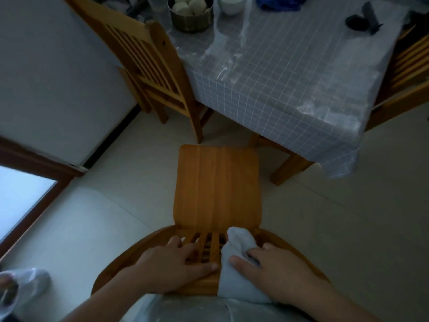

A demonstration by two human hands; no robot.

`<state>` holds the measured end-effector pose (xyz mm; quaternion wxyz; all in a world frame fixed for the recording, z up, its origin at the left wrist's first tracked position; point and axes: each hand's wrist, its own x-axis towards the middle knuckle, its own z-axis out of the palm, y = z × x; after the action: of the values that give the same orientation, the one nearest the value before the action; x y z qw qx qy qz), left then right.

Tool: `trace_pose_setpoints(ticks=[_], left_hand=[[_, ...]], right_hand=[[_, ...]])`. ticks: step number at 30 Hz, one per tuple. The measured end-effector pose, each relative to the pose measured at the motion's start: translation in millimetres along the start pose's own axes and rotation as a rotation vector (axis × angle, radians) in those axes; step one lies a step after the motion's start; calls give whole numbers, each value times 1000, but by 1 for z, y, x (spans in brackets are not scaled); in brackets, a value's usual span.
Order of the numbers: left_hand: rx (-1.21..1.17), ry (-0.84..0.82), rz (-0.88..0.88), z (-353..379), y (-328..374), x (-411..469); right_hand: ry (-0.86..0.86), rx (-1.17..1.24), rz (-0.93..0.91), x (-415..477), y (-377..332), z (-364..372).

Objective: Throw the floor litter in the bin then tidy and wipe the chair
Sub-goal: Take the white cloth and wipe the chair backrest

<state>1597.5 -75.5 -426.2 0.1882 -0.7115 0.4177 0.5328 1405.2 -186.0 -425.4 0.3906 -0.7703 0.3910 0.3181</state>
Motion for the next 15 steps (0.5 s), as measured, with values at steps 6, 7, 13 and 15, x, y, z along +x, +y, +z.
trace_pose_setpoints(ticks=[6,7,13,15], left_hand=[[-13,-21,21,-2,-1,-1],[-28,-14,25,-2,0,0],[-52,73,117,-16,10,-2],[-48,95,124,-26,11,-4]], right_hand=[[56,14,-43,-3,0,4],[77,35,-48,-4,0,2],[157,11,-53,-6,2,-20],[180,3,-54,-6,0,-27]])
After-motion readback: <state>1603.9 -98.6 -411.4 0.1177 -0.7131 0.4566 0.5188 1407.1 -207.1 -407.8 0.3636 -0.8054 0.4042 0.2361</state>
